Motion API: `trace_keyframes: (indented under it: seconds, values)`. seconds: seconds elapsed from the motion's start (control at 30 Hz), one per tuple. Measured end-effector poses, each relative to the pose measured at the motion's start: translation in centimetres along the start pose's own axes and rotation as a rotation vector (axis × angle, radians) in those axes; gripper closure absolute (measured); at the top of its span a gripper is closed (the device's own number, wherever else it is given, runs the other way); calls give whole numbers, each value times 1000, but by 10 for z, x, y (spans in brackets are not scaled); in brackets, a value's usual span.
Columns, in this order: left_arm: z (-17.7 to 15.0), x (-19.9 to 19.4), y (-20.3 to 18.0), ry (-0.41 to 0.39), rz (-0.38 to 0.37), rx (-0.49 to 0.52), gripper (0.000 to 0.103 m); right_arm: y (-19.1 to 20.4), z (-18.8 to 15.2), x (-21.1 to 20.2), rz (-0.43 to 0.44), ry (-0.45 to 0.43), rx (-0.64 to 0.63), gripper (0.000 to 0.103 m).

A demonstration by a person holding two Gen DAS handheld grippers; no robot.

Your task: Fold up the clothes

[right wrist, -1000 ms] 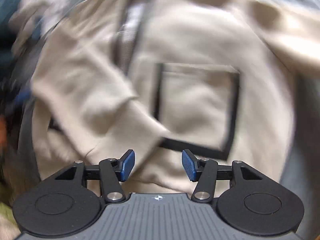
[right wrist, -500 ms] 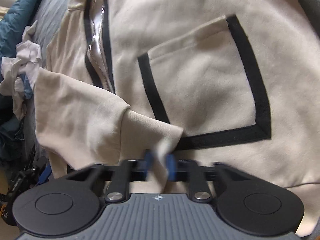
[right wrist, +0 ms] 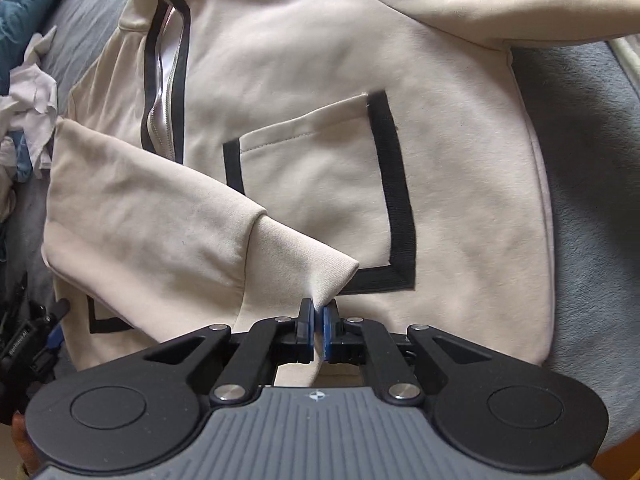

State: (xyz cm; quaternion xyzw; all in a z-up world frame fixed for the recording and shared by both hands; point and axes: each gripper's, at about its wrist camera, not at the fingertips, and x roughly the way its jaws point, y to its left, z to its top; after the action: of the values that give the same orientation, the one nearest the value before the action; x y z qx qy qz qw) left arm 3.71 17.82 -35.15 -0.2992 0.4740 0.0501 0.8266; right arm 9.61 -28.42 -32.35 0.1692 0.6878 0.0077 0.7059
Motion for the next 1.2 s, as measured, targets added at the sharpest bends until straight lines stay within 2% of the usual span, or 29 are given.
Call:
trace_keyframes:
  seconds: [0.13, 0.3, 0.33, 0.37, 0.4, 0.43, 0.53, 0.67, 0.8, 0.87, 0.93, 1.0, 1.13, 1.2]
  values:
    - [1, 2, 2, -7, -6, 2, 54, 7, 0, 13, -78, 2, -94, 98]
    - [7, 1, 1, -22, -10, 28, 54, 29, -1, 36, -208, 31, -287, 96]
    - [9, 1, -1, -30, -10, 48, 54, 34, -1, 36, -235, 39, -321, 91]
    - [11, 1, -2, -40, -12, 72, 54, 39, -1, 33, -278, 47, -348, 75]
    - [14, 1, -4, -49, -17, 101, 54, 44, -1, 28, -315, 45, -375, 65]
    - [17, 4, -5, -57, -19, 137, 54, 51, 0, 20, -341, 19, -407, 60]
    - [29, 13, -10, -66, -50, 240, 53, 75, 4, -4, -397, -63, -501, 60]
    - [43, 30, -10, -54, -105, 325, 53, 142, 27, -22, -175, -203, -628, 60]
    - [50, 39, -5, -53, -170, 363, 53, 230, 68, 2, 36, -288, -734, 56]
    - [50, 41, -5, -64, -197, 377, 54, 270, 88, 18, 105, -311, -776, 53]
    - [49, 42, -6, -74, -223, 386, 55, 308, 109, 39, 136, -308, -804, 51]
    - [48, 42, -6, -81, -244, 382, 61, 341, 128, 63, 135, -286, -830, 50]
    - [48, 42, -6, -93, -289, 376, 68, 374, 148, 106, 29, -230, -901, 51]
    - [49, 40, -8, -114, -313, 387, 78, 378, 152, 116, 22, -205, -920, 66]
